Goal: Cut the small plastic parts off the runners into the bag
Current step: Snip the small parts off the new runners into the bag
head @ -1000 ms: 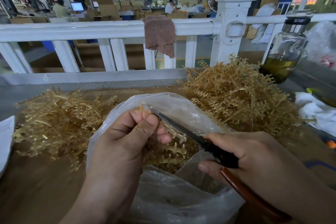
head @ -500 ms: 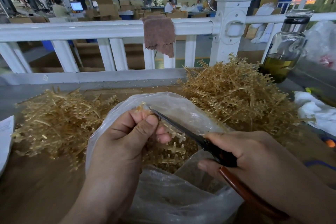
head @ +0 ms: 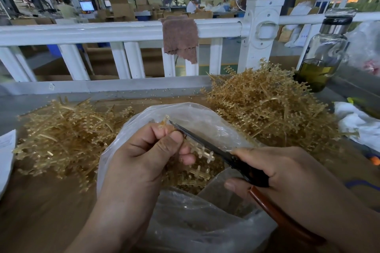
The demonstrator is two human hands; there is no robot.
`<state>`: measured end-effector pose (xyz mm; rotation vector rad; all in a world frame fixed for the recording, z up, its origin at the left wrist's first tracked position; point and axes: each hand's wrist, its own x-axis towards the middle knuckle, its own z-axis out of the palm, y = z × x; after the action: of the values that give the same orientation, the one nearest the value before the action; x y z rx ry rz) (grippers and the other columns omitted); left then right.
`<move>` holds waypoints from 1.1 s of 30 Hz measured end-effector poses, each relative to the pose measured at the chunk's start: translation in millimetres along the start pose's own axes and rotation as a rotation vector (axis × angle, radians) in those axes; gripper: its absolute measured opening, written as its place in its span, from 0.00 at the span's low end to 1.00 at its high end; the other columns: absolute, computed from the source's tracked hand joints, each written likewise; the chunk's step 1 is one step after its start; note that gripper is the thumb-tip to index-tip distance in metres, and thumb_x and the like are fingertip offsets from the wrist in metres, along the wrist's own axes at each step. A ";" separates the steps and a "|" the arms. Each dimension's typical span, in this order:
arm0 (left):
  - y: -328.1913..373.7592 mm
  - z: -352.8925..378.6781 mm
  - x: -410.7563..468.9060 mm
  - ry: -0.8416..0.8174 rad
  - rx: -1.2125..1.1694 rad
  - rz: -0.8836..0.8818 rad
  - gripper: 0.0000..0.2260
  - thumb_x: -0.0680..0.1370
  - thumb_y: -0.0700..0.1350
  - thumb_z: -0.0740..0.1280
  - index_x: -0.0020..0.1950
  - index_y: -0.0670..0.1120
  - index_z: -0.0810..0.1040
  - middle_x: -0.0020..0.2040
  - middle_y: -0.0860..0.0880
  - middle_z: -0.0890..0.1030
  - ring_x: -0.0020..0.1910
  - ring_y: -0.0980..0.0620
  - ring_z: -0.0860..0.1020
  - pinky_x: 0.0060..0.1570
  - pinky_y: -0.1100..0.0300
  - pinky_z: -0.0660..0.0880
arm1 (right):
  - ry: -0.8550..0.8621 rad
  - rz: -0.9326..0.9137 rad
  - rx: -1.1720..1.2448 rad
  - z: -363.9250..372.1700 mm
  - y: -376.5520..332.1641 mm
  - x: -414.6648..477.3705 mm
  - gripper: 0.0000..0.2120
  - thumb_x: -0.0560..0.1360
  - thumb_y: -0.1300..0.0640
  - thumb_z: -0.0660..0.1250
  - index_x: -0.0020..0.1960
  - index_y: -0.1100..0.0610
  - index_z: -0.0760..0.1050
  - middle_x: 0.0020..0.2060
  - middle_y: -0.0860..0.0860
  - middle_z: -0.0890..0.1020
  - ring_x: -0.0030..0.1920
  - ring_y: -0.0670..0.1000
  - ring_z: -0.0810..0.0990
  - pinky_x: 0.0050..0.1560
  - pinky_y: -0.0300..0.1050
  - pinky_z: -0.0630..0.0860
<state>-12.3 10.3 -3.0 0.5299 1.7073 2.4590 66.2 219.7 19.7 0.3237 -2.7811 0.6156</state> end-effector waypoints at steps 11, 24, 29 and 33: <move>3.6 -0.5 -0.2 -0.006 0.000 -0.026 0.05 0.72 0.46 0.71 0.36 0.49 0.81 0.35 0.44 0.81 0.34 0.48 0.81 0.35 0.62 0.78 | -0.002 0.013 -0.011 -2.6 -3.8 0.3 0.24 0.72 0.32 0.58 0.45 0.50 0.79 0.30 0.43 0.77 0.33 0.44 0.77 0.32 0.42 0.72; 4.9 1.7 -2.3 0.092 0.220 0.139 0.07 0.77 0.51 0.66 0.43 0.50 0.79 0.36 0.41 0.84 0.36 0.45 0.84 0.38 0.62 0.79 | -0.034 0.011 -0.015 0.1 -4.5 -0.8 0.24 0.72 0.31 0.56 0.46 0.48 0.79 0.31 0.40 0.77 0.35 0.42 0.77 0.34 0.37 0.71; 1.7 -0.5 0.7 0.116 0.116 0.065 0.08 0.72 0.51 0.68 0.42 0.47 0.84 0.40 0.39 0.84 0.41 0.43 0.83 0.44 0.50 0.80 | -0.033 0.033 0.025 2.0 -3.1 -0.6 0.20 0.70 0.29 0.59 0.42 0.46 0.73 0.37 0.36 0.77 0.36 0.40 0.77 0.35 0.32 0.69; 1.4 0.0 2.9 0.109 0.043 0.046 0.09 0.72 0.47 0.69 0.44 0.45 0.86 0.37 0.44 0.82 0.37 0.50 0.81 0.39 0.60 0.79 | -0.049 0.039 0.003 3.1 0.3 0.1 0.23 0.70 0.26 0.58 0.46 0.45 0.74 0.37 0.39 0.77 0.37 0.41 0.77 0.35 0.35 0.71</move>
<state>-14.8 10.5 -1.1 0.4528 1.8120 2.5320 65.4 218.5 16.9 0.2903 -2.8393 0.6298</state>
